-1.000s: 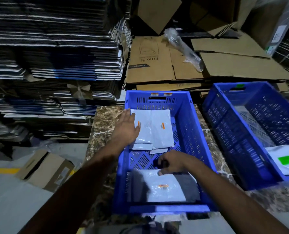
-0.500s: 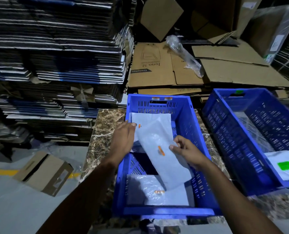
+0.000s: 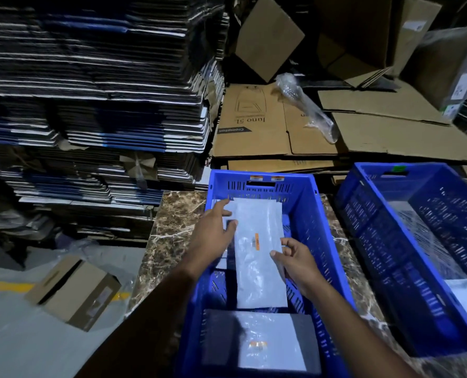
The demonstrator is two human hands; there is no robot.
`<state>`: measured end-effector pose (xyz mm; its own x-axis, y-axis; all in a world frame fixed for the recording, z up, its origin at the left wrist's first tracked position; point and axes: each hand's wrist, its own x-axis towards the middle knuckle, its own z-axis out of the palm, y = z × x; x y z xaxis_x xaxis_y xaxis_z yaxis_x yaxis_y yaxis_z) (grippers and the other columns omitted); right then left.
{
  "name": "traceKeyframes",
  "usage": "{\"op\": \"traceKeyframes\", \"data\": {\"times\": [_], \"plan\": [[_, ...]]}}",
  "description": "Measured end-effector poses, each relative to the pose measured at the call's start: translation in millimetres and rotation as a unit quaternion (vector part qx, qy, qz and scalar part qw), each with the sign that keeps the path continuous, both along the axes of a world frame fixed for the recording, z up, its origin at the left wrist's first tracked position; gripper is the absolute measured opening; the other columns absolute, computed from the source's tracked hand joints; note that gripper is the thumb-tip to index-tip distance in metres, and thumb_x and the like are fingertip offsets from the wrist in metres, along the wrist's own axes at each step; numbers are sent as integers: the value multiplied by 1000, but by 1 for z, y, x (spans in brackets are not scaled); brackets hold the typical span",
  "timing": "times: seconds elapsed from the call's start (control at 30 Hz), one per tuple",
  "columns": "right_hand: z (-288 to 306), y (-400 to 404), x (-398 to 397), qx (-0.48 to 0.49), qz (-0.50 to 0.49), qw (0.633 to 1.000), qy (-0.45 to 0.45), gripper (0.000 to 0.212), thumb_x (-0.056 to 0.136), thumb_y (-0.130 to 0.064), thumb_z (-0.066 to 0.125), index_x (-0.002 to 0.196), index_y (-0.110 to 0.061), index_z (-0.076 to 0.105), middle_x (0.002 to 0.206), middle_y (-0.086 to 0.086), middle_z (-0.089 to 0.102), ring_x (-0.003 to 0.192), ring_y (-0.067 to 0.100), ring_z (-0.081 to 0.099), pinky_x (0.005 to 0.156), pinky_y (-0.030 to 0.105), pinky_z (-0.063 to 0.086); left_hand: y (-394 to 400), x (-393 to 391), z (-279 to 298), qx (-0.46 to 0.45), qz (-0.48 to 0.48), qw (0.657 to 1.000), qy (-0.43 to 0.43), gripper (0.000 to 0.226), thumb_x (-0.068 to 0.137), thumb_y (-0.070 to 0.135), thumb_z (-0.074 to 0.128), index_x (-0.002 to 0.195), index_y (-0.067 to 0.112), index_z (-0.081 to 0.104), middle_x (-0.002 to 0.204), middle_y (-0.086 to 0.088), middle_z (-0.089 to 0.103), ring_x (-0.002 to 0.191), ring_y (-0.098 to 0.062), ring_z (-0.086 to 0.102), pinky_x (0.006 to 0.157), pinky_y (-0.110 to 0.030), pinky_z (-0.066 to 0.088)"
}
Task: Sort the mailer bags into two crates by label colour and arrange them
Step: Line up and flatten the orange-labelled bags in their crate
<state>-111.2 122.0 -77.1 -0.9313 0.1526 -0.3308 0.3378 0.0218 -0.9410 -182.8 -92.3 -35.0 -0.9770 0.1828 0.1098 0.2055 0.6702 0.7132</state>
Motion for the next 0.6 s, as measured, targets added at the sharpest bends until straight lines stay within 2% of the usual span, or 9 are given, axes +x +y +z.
{"op": "traceKeyframes", "data": {"times": [0.1, 0.17, 0.23, 0.3, 0.33, 0.4, 0.47, 0.53, 0.6], "plan": [[-27, 5, -31, 68, -46, 996, -42, 30, 82, -27, 77, 108, -18, 65, 102, 6, 73, 95, 29, 71, 88, 54, 57, -8, -18, -3, -119, -13, 993, 19, 61, 97, 32, 58, 151, 18, 34, 142, -4, 52, 132, -23, 45, 108, -39, 40], [-32, -4, -52, 87, -52, 994, -46, 19, 85, -20, 76, 99, -19, 64, 95, 4, 71, 90, 26, 70, 85, 46, 58, -8, -21, -7, -156, -21, 987, 30, 58, 97, 28, 55, 150, 13, 35, 145, -8, 48, 136, -25, 39, 114, -39, 33], [-28, -18, -71, 97, -62, 993, -39, 14, 87, -10, 73, 91, -19, 63, 88, 5, 71, 84, 26, 68, 72, 32, 54, -6, -18, -10, -169, -12, 984, 56, 54, 96, 21, 52, 148, 12, 38, 146, -6, 48, 136, -21, 38, 116, -34, 29], [-27, -33, -91, 124, -49, 990, -45, 12, 87, -15, 73, 96, -17, 67, 91, 5, 71, 83, 23, 67, 64, 25, 49, -5, -18, -12, -176, -4, 981, 78, 53, 94, 14, 50, 146, 11, 41, 144, -5, 50, 135, -20, 40, 117, -33, 27], [-25, -39, -99, 155, -33, 986, -51, 17, 88, -21, 73, 102, -14, 68, 95, 6, 72, 87, 24, 67, 67, 26, 51, -5, -19, -14, -185, -7, 979, 88, 53, 93, 12, 50, 145, 10, 42, 143, -6, 51, 134, -21, 41, 117, -33, 28], [-22, -48, -113, 228, 11, 972, -58, 32, 92, -29, 68, 114, -6, 67, 109, 13, 71, 103, 30, 64, 85, 33, 50, -6, -21, -19, -208, -6, 973, 102, 53, 90, 11, 50, 143, 10, 45, 139, -7, 54, 132, -23, 44, 115, -35, 32], [-20, -48, -122, 273, 23, 961, -48, 40, 96, -29, 63, 125, 0, 62, 121, 17, 67, 115, 33, 61, 94, 34, 47, -6, -22, -26, -251, 0, 960, 124, 50, 87, 12, 51, 137, 10, 50, 133, -8, 58, 130, -25, 46, 112, -36, 35], [-22, -37, -125, 299, 9, 954, -38, 40, 97, -24, 59, 132, -3, 59, 125, 17, 67, 116, 30, 62, 94, 30, 47, -2, -23, -32, -333, -21, 931, 146, 46, 86, 15, 49, 131, 7, 52, 131, -13, 59, 130, -30, 46, 112, -40, 34], [-29, -21, -125, 334, 0, 942, -13, 35, 98, -20, 57, 130, -8, 62, 120, 16, 69, 109, 31, 65, 92, 32, 51, 9, -28, -37, -420, -64, 895, 135, 48, 89, 18, 42, 134, 3, 46, 137, -19, 52, 135, -35, 39, 116, -46, 27]]}}
